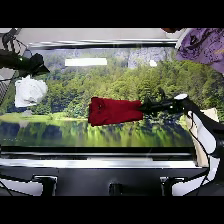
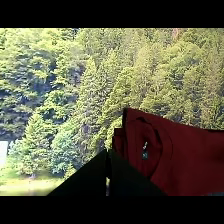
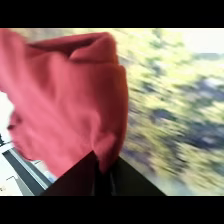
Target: Fold the clothes and pants, and hang the long-sleeved shirts on hangers.
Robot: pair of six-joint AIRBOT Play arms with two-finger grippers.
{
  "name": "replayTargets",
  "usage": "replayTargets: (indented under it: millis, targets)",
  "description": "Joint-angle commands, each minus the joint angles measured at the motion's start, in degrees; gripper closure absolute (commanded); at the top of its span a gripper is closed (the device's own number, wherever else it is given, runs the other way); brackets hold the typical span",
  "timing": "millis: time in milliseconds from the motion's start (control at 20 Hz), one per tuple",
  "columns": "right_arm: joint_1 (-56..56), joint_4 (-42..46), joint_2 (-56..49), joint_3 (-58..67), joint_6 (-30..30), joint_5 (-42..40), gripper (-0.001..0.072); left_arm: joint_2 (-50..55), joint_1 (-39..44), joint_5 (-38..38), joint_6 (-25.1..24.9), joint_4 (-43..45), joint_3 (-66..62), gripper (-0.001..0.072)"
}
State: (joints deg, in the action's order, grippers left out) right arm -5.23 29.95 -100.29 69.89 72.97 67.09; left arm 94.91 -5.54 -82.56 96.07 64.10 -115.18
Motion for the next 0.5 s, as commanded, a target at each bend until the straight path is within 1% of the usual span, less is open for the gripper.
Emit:
replayTargets:
  millis: [0,100,250,450]
  targets:
    - [-0.4,1.6,0.3,10.0,6.7,1.5,0.0685,0.0,0.0,0.0,0.0,0.0,0.0,0.0689]
    - [-1.4,3.1,0.3,16.9,12.7,1.5,0.0685,0.0,0.0,0.0,0.0,0.0,0.0,0.0689]
    - [-3.8,4.4,0.4,24.7,18.4,1.7,0.0685,0.0,0.0,0.0,0.0,0.0,0.0,0.0688]
    - [-8.9,4.9,0.4,30.9,22.6,2.3,0.0685,0.0,0.0,0.0,0.0,0.0,0.0,0.0689]
